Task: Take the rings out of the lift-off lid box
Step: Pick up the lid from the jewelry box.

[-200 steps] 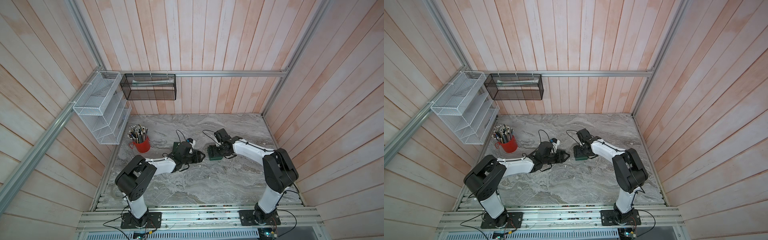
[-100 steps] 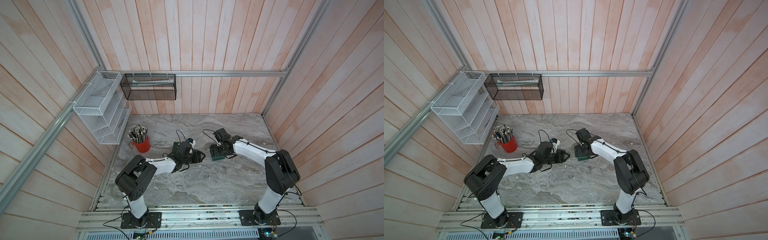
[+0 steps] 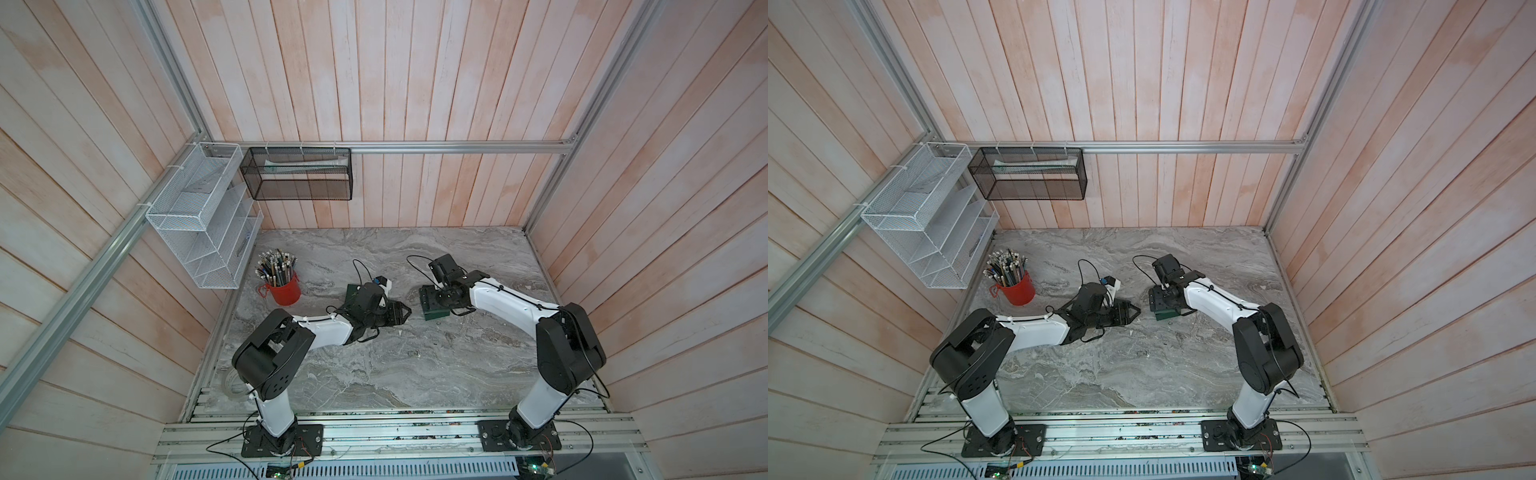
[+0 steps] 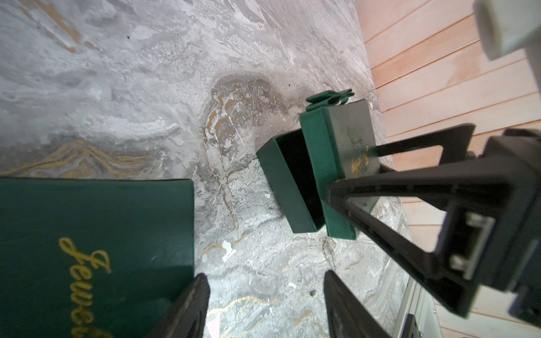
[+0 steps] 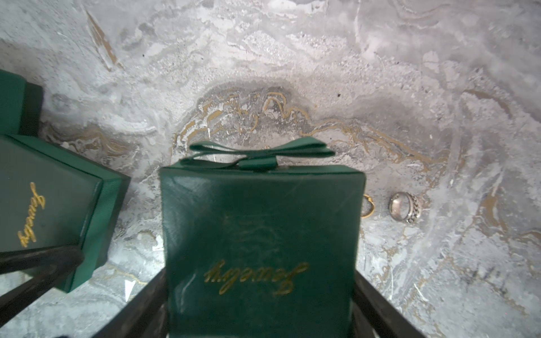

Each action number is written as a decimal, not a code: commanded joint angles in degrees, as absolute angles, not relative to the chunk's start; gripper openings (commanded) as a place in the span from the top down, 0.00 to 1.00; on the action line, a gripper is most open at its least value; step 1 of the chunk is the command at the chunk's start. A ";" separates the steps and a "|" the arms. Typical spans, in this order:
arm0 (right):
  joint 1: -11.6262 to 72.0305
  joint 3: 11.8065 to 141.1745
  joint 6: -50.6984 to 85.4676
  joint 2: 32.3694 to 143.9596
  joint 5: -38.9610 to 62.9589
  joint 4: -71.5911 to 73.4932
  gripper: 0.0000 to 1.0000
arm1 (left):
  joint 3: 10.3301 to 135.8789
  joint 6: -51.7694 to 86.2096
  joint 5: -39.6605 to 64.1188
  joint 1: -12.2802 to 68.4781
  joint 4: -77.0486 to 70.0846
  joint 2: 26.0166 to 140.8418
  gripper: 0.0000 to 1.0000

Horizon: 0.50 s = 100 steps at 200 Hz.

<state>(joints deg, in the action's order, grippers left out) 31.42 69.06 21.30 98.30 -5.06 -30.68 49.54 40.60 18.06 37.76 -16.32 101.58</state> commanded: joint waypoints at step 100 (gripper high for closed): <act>31.41 64.17 24.56 93.01 -4.06 -26.02 0.16 | 50.88 40.78 18.81 37.44 -16.72 102.71 0.35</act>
<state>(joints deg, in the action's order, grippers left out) 31.42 65.84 22.92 95.88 -3.79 -28.12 49.60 40.60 18.22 37.76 -16.34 101.69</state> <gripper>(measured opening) 0.839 0.648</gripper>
